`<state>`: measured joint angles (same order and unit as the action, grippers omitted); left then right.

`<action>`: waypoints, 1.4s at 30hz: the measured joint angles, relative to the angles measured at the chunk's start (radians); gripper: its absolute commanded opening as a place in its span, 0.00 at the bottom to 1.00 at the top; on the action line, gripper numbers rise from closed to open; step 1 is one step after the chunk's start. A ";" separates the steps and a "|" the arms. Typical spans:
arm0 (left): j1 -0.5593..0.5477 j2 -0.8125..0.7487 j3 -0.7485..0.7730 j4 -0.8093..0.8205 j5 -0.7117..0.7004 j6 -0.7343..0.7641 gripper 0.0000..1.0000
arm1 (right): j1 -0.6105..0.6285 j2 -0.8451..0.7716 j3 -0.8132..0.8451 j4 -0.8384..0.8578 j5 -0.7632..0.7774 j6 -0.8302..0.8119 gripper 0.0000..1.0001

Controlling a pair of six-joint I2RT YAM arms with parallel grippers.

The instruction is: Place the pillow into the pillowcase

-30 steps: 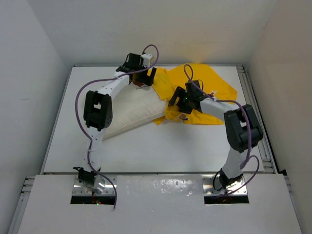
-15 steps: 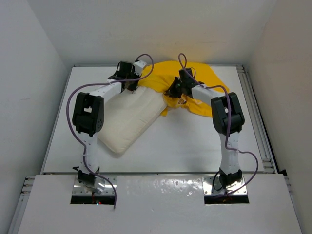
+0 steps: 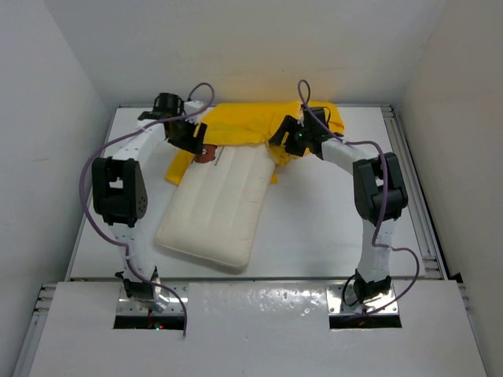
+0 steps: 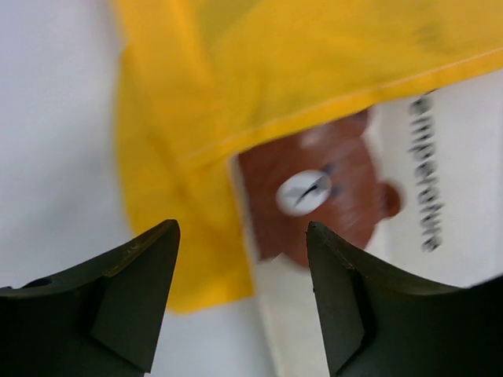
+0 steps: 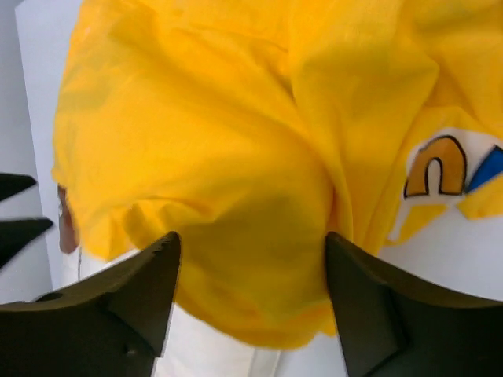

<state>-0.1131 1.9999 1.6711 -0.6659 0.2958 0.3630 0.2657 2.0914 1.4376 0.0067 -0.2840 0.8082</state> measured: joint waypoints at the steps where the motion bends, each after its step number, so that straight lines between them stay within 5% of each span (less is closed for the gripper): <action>1: 0.031 -0.021 -0.013 -0.006 -0.003 -0.001 0.62 | -0.004 -0.031 -0.019 -0.008 0.003 -0.013 0.61; 2: 0.058 -0.045 -0.032 -0.011 -0.014 -0.002 0.50 | -0.008 -0.064 -0.042 -0.009 0.008 -0.025 0.35; 5: 0.124 -0.114 -0.101 -0.013 -0.060 -0.005 0.27 | -0.026 -0.152 -0.111 -0.003 0.027 -0.043 0.13; 7: 0.142 -0.134 -0.137 -0.011 -0.091 -0.003 0.28 | -0.037 -0.200 -0.163 0.001 0.045 -0.042 0.14; 11: 0.142 -0.127 -0.214 0.013 -0.127 0.002 0.58 | -0.047 -0.217 -0.228 0.003 0.079 -0.030 0.21; 13: 0.141 -0.104 -0.235 0.020 -0.148 0.006 0.63 | -0.040 -0.217 -0.263 -0.004 0.095 -0.021 0.28; 23: 0.142 0.044 -0.245 0.127 -0.180 0.012 0.68 | 0.073 -0.105 -0.286 -0.033 0.109 -0.023 0.51; 26: 0.142 0.050 -0.244 0.154 -0.193 0.004 0.60 | 0.101 -0.078 -0.257 -0.042 0.143 -0.022 0.51; 30: 0.142 0.058 -0.244 0.186 -0.184 -0.008 0.17 | 0.118 -0.066 -0.230 -0.070 0.220 -0.016 0.49; 32: 0.141 0.059 -0.244 0.193 -0.169 -0.010 0.03 | 0.123 -0.068 -0.232 -0.067 0.253 -0.016 0.49; 42: 0.141 0.051 -0.257 0.201 -0.142 0.002 0.00 | 0.200 -0.049 -0.187 -0.125 0.486 -0.059 0.41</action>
<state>0.0277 2.0510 1.4143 -0.4648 0.1539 0.3653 0.4660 2.0422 1.2510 -0.1184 0.2020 0.7490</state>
